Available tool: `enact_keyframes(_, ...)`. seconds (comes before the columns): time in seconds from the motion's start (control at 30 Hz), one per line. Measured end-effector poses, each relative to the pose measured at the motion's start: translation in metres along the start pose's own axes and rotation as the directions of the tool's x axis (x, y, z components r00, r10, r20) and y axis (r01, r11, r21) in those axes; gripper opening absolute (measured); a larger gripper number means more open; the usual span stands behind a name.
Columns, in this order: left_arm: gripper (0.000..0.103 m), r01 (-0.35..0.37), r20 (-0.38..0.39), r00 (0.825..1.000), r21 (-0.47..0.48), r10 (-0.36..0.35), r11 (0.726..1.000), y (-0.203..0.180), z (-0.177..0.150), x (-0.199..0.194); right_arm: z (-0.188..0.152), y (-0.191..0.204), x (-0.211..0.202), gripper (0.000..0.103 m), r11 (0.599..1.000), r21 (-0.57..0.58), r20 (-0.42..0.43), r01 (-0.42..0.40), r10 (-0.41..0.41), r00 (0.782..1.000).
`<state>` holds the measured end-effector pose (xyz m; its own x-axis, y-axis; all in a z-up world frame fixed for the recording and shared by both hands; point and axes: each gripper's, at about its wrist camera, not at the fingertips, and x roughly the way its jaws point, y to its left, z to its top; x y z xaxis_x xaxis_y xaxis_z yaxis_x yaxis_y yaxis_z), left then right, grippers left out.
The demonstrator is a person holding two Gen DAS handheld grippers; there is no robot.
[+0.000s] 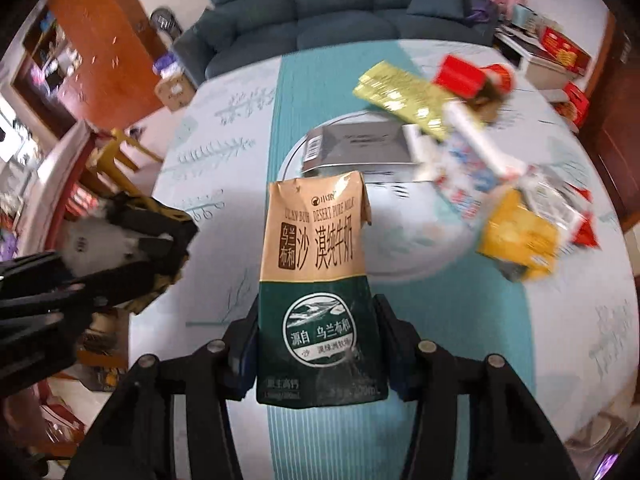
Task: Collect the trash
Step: 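Grasp the white crumpled wrapper with the left tool while the right tool grasps the green milk carton, then carry the white wrapper and green carton over the floor bin with both tools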
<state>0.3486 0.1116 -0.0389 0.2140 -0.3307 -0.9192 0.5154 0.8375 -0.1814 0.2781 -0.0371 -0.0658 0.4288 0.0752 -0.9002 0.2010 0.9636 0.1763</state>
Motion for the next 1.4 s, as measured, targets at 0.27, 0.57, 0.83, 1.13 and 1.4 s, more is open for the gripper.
enact_keyframes(0.27, 0.032, 0.027, 0.068, 0.997, 0.09, -0.033, 0.996, -0.062, -0.011, -0.032, -0.034, -0.046, -0.083, 0.051, 0.996, 0.094, 0.095, -0.007, -0.002, 0.995)
enact_keyframes(0.57, 0.032, 0.02, 0.131, 0.991, 0.118, -0.035, 0.993, -0.141, -0.038, -0.057, -0.077, -0.1, -0.146, 0.051, 0.993, 0.114, 0.182, -0.03, 0.009, 0.983)
enact_keyframes(0.83, 0.032, -0.034, 0.169, 0.985, 0.022, 0.03, 0.999, -0.216, -0.08, -0.069, -0.112, -0.156, -0.174, 0.051, 0.996, 0.016, 0.184, -0.087, 0.083, 0.979)
enact_keyframes(1.13, 0.032, -0.14, 0.151, 0.978, -0.042, 0.145, 0.989, -0.296, -0.135, -0.072, -0.155, -0.214, -0.19, 0.051, 0.981, -0.074, 0.139, -0.181, 0.189, 0.972)
enact_keyframes(1.4, 0.032, -0.234, 0.086, 0.969, -0.003, 0.234, 0.972, -0.332, -0.167, -0.074, -0.189, -0.241, -0.18, 0.051, 0.963, -0.09, 0.067, -0.255, 0.261, 0.963)
